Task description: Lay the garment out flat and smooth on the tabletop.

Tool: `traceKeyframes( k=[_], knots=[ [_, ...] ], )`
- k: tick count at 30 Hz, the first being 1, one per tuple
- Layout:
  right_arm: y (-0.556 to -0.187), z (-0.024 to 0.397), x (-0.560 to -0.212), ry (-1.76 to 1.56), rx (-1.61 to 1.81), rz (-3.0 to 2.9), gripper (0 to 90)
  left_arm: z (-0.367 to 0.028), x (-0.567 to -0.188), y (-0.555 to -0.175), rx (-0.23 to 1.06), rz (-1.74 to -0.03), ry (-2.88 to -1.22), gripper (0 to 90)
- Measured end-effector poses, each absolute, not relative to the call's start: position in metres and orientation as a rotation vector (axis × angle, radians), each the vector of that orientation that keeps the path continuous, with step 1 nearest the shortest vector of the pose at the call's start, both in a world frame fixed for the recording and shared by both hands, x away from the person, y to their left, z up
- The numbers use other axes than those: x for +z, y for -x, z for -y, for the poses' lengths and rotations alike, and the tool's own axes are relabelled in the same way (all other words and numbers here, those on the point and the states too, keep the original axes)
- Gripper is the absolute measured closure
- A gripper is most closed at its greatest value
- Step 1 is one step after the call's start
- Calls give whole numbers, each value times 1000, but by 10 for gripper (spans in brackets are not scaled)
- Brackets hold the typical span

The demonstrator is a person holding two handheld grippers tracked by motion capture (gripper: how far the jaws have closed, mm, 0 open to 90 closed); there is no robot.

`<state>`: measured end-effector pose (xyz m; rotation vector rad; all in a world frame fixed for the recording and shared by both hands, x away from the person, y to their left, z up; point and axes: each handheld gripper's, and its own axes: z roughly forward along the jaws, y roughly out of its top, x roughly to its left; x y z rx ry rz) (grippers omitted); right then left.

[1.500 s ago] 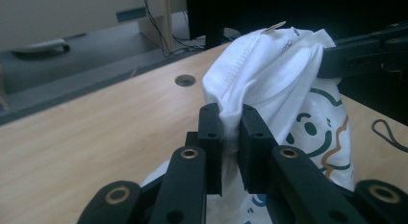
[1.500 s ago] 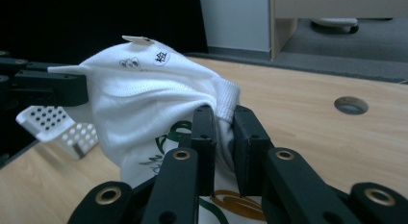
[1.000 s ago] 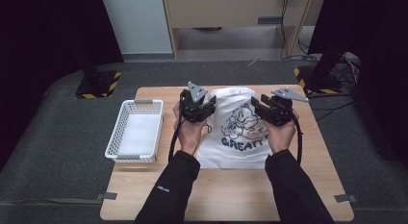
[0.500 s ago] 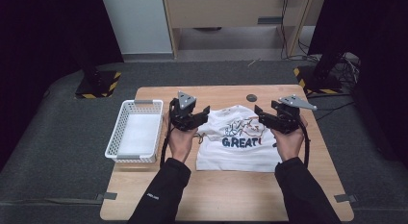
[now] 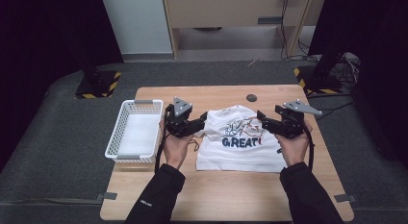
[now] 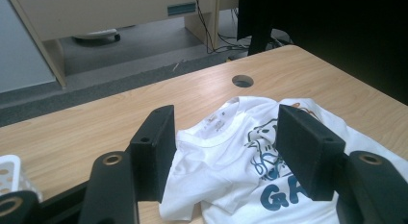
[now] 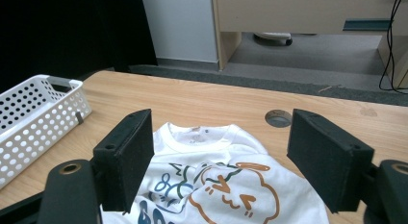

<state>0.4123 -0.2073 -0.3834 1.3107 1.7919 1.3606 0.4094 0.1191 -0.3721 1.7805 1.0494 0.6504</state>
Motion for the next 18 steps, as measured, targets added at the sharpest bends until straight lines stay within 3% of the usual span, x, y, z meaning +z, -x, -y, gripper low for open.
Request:
traceKeyframes(
  k=[18],
  knots=[
    [-400,220,-418,-1346,1320,-1873,181,-113,-421,-398,577,-1050,-1901,358]
  ],
)
